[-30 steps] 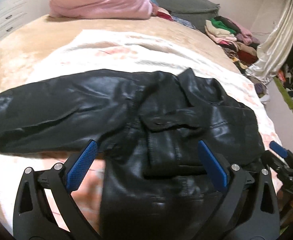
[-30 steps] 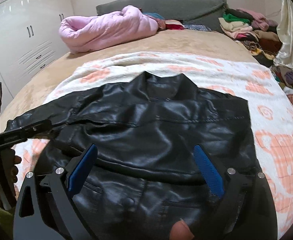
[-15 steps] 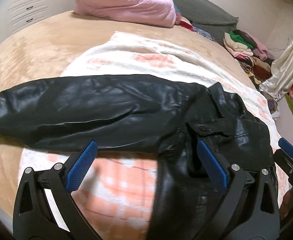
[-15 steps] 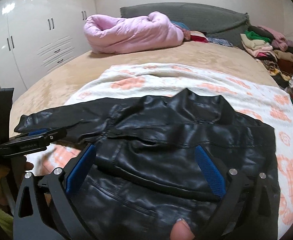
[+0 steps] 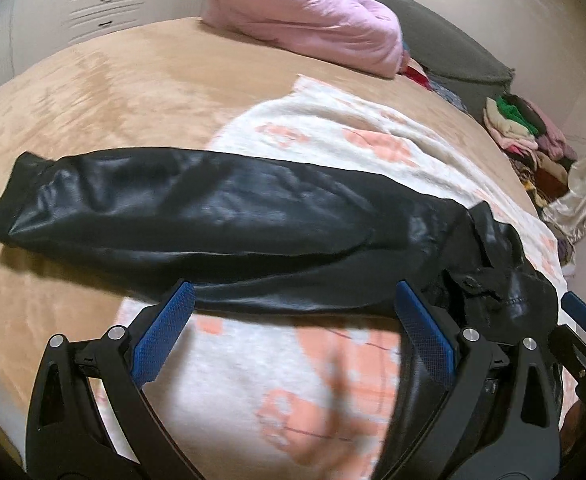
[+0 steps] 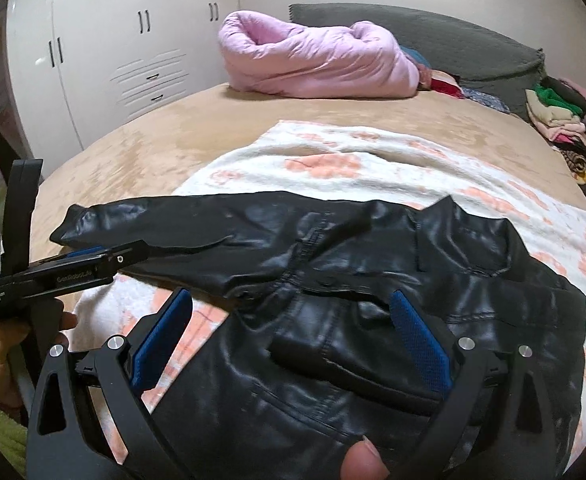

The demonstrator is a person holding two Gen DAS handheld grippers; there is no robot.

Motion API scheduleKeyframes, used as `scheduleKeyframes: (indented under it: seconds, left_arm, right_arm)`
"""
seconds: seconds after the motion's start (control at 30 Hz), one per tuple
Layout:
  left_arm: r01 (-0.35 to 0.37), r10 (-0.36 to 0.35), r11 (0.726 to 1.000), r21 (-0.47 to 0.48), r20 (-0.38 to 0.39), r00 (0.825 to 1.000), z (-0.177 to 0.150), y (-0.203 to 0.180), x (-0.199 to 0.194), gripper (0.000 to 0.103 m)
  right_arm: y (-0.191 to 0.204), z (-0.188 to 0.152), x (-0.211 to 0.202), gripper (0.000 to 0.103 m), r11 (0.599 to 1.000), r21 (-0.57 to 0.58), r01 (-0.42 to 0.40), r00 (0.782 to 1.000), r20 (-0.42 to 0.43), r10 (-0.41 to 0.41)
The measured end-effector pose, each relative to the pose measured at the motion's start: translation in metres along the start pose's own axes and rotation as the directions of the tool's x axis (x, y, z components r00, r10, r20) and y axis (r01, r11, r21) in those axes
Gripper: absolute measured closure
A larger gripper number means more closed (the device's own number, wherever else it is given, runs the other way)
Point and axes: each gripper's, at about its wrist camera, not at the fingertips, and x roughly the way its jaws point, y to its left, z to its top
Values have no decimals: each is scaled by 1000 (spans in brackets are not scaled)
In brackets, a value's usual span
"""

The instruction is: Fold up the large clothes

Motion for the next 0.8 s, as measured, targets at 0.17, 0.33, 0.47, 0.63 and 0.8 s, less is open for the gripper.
scheduleKeyframes:
  seconds: [0.17, 0.33, 0.47, 0.63, 0.8]
  left_arm:
    - [-32, 32, 998, -50, 4, 999, 1, 25, 0, 10]
    - [-58, 58, 992, -116, 0, 998, 3, 52, 2, 10]
    - [-81, 81, 981, -178, -7, 997, 3, 76, 4, 10]
    - [-128, 131, 960, -248, -4, 991, 2, 105, 7, 10]
    - [-127, 144, 930, -345, 23, 989, 7, 134, 11, 10]
  right_arm:
    - [17, 5, 12, 4, 1000, -22, -14, 1000, -14, 14]
    - [35, 8, 20, 4, 998, -49, -39, 999, -23, 38]
    - [45, 9, 25, 4, 996, -68, -54, 998, -31, 52]
    - [54, 7, 31, 4, 995, -78, -69, 997, -43, 66]
    - [54, 2, 35, 4, 995, -80, -57, 998, -46, 53]
